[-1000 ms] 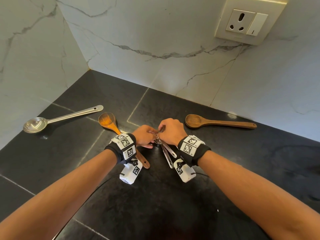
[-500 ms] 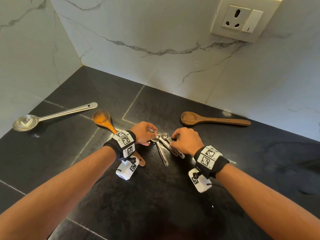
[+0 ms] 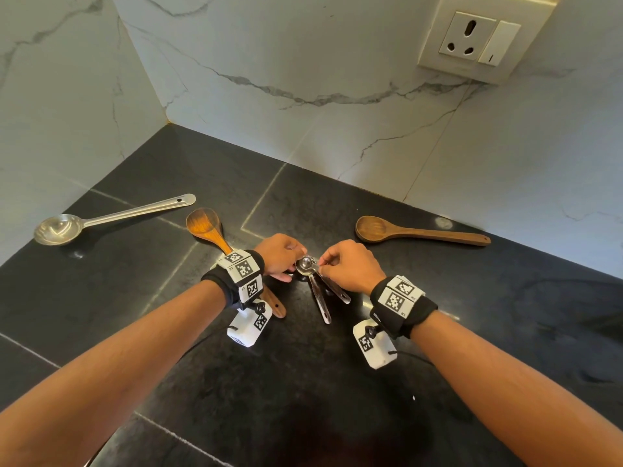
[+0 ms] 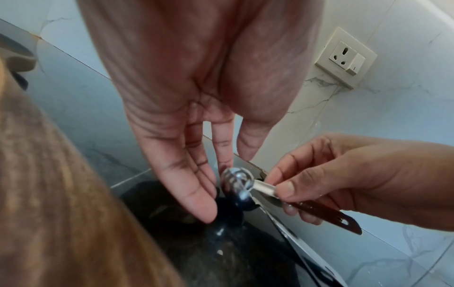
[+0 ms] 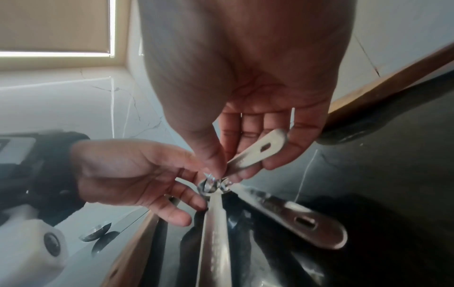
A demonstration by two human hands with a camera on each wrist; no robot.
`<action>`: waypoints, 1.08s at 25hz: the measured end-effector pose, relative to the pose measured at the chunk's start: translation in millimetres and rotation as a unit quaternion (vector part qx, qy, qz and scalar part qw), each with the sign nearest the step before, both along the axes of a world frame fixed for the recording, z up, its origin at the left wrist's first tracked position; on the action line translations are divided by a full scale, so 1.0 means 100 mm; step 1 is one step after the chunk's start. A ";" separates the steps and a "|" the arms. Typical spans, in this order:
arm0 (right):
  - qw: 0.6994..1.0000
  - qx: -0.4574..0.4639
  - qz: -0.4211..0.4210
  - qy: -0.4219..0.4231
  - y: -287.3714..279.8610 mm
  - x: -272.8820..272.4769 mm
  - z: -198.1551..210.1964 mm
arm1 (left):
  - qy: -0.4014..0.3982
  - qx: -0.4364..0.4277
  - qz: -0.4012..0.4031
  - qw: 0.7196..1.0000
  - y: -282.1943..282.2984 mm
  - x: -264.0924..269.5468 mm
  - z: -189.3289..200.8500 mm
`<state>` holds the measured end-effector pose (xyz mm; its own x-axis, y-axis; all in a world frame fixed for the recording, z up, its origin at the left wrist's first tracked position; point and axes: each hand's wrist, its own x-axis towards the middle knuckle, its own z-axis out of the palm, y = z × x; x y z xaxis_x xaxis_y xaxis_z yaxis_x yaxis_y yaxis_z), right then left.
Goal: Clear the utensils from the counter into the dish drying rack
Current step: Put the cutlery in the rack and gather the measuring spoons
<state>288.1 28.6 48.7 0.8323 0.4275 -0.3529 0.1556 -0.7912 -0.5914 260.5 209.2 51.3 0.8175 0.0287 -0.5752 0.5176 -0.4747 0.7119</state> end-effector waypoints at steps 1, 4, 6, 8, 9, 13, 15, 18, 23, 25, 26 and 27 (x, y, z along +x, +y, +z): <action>1.000 0.002 -0.001 0.000 0.03 -0.02 -0.02 | -0.002 0.005 -0.011 1.000 -0.01 -0.01 0.00; 1.000 0.013 -0.006 0.000 0.08 -0.06 -0.05 | -0.022 0.062 -0.069 0.995 -0.04 -0.02 -0.03; 1.000 0.013 -0.006 0.000 0.07 -0.07 -0.05 | -0.023 0.063 -0.062 0.996 -0.07 -0.02 -0.03; 1.000 0.006 -0.003 -0.005 0.04 -0.07 -0.05 | -0.009 0.036 -0.045 0.998 -0.09 -0.01 -0.03; 1.000 -0.003 0.001 -0.014 0.01 -0.07 -0.06 | -0.003 0.030 -0.044 0.999 -0.10 -0.01 -0.02; 0.996 -0.060 0.026 -0.057 -0.04 -0.07 -0.06 | -0.009 0.032 -0.046 0.998 -0.11 0.01 -0.02; 0.993 -0.086 0.030 -0.068 -0.04 -0.09 -0.04 | -0.011 0.026 -0.041 0.999 -0.11 0.00 -0.03; 0.992 -0.097 0.033 -0.078 -0.01 -0.16 -0.02 | -0.012 0.008 -0.038 0.999 -0.11 -0.02 -0.03; 1.000 -0.030 0.007 -0.005 0.01 -0.16 -0.04 | -0.038 0.045 -0.063 0.996 -0.10 -0.07 0.00; 1.000 0.006 -0.013 0.020 -0.01 -0.16 -0.03 | -0.058 0.061 -0.065 0.994 -0.11 -0.11 0.02; 0.999 0.023 -0.021 0.024 -0.02 -0.18 -0.02 | -0.065 0.061 -0.057 0.994 -0.12 -0.13 0.03; 0.999 0.031 -0.022 0.023 -0.04 -0.21 0.00 | -0.066 0.053 -0.041 0.996 -0.13 -0.16 0.04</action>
